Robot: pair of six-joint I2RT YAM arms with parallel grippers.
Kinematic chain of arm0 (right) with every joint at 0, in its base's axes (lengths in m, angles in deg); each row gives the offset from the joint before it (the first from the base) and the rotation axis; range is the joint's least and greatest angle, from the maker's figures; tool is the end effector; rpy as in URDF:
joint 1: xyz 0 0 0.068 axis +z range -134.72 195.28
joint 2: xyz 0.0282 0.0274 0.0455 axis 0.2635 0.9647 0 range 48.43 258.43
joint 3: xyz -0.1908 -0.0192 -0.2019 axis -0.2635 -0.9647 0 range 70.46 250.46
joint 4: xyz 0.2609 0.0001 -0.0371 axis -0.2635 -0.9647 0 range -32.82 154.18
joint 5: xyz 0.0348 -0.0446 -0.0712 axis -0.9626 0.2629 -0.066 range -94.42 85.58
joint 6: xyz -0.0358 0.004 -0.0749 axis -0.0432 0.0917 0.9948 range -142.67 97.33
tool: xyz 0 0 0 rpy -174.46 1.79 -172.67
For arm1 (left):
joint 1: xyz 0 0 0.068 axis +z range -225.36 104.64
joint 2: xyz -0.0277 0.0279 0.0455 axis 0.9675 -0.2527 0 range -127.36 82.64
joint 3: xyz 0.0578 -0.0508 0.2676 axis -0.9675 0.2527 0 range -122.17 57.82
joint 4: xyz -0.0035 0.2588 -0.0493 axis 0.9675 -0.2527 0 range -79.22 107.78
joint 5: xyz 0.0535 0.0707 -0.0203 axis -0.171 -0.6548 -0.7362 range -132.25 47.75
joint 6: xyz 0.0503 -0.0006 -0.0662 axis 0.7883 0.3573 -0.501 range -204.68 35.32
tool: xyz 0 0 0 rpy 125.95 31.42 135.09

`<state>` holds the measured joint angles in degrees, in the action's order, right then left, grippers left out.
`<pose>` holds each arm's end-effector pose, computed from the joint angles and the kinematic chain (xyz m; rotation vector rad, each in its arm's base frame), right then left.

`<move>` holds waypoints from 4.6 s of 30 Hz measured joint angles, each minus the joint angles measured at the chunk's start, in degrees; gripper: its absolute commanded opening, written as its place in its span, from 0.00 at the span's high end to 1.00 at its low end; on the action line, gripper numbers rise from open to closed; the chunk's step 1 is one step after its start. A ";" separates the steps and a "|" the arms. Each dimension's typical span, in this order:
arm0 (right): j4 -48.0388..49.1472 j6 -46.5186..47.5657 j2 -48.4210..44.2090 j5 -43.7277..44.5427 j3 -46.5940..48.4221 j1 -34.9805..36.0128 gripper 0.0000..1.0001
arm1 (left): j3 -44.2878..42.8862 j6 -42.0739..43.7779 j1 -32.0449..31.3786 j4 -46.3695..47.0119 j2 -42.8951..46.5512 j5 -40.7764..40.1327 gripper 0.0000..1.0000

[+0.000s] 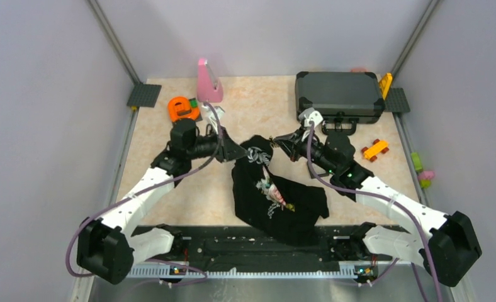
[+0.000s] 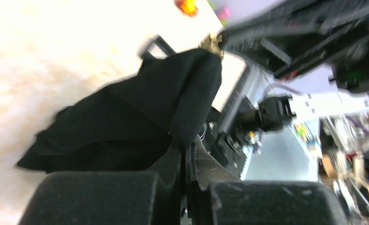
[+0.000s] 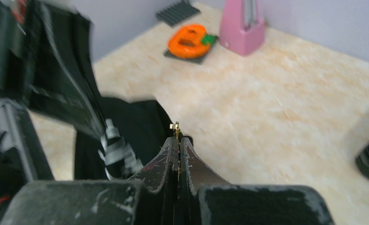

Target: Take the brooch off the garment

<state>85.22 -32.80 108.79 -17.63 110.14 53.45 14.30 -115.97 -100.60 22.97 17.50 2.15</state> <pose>0.2127 0.1884 0.3178 -0.5744 1.5231 0.8364 0.2309 -0.1650 0.2874 0.4852 1.9535 -1.3737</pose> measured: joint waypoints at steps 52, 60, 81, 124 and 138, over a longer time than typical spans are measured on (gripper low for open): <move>-1.73 -46.12 0.59 -12.57 2.49 -2.62 1.00 | 12.35 -25.38 7.13 26.86 13.84 3.19 0.39; 5.27 -53.00 0.59 -14.67 0.72 -2.62 1.00 | 13.22 -34.60 1.22 42.97 10.21 1.27 0.50; 8.15 -54.49 -0.31 -15.19 -0.81 -2.62 1.00 | 12.00 -41.59 -2.05 47.63 0.90 -0.96 0.67; 7.96 -45.40 -8.22 -13.97 -2.84 -1.97 0.48 | 11.80 -41.24 -2.84 46.97 0.92 -0.55 1.00; -0.87 -35.04 -10.21 -7.37 -4.70 -1.95 1.00 | 11.80 -42.32 -2.84 47.01 1.18 -0.28 1.00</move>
<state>84.35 -67.84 98.58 -25.00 105.44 51.50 26.10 -158.29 -103.44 69.98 18.68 1.87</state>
